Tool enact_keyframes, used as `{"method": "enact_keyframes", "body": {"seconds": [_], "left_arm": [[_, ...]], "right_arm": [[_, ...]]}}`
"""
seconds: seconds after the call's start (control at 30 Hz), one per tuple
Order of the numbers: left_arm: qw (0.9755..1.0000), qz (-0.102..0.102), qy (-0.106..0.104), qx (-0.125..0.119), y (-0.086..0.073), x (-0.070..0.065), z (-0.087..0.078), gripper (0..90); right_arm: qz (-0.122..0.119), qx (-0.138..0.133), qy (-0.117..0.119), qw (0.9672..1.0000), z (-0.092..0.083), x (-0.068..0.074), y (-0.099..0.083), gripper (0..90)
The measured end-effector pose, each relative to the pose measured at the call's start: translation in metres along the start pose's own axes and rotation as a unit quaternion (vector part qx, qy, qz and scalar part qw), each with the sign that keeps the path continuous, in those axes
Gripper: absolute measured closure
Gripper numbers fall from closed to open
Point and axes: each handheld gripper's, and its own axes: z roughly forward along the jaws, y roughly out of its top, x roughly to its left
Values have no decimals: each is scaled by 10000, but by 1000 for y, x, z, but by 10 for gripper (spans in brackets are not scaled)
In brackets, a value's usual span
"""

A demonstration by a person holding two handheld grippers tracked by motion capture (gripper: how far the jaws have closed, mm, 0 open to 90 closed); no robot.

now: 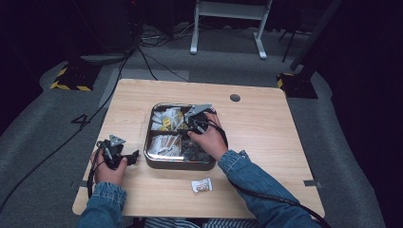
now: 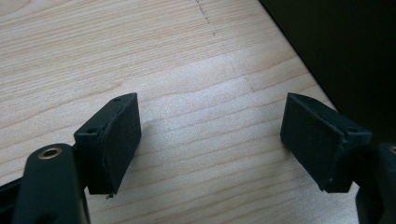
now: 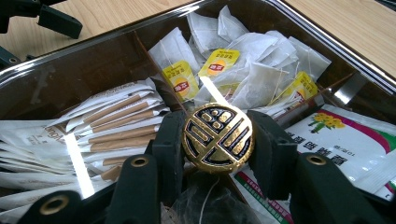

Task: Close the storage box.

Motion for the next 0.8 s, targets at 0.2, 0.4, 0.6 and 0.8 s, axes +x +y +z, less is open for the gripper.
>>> {"method": "enact_keyframes", "body": {"seconds": [0.2,0.4,0.6,0.8], "left_arm": [[10000,2,1,1,0,0,0,206],[10000,0,0,0,0,0,0,207],[10000,2,1,1,0,0,0,206],[10000,1,1,0,0,0,0,206]], "right_arm": [[26,-40,9,10000,2,-1,-1,589],[46,-65,20,10000,3,-1,-1,588],[17,-75,32,10000,3,-1,-2,586],[190,-338,100,9992,-2,-4,-1,498]]}}
